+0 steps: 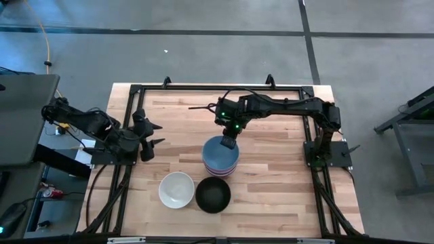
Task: Nest bowls inside each other
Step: Stack the blue bowl on top of the orange bowl, then stack the white bowl on top of the blue bowl
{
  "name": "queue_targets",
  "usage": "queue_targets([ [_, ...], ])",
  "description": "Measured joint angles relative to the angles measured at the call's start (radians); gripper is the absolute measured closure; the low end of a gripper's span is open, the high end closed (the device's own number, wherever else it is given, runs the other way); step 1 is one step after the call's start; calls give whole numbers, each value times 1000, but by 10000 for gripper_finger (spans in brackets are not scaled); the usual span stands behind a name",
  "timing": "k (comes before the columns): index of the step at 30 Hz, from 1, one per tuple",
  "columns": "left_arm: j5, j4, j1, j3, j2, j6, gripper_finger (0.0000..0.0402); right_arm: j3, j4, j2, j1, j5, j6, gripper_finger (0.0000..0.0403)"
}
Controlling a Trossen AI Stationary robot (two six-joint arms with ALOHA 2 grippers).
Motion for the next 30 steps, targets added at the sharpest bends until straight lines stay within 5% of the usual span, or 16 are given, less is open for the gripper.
queue_targets([
  [11, 72, 22, 0, 0, -12, 13, 190, 0, 1, -18, 1, 0, -40, 269],
  [20, 278, 59, 0, -26, -5, -15, 190, 0, 21, -179, 8, 52, -125, 261],
  [30, 422, 252, 0, -256, 52, -196, 190, 0, 92, -370, 113, 62, -279, 261],
])
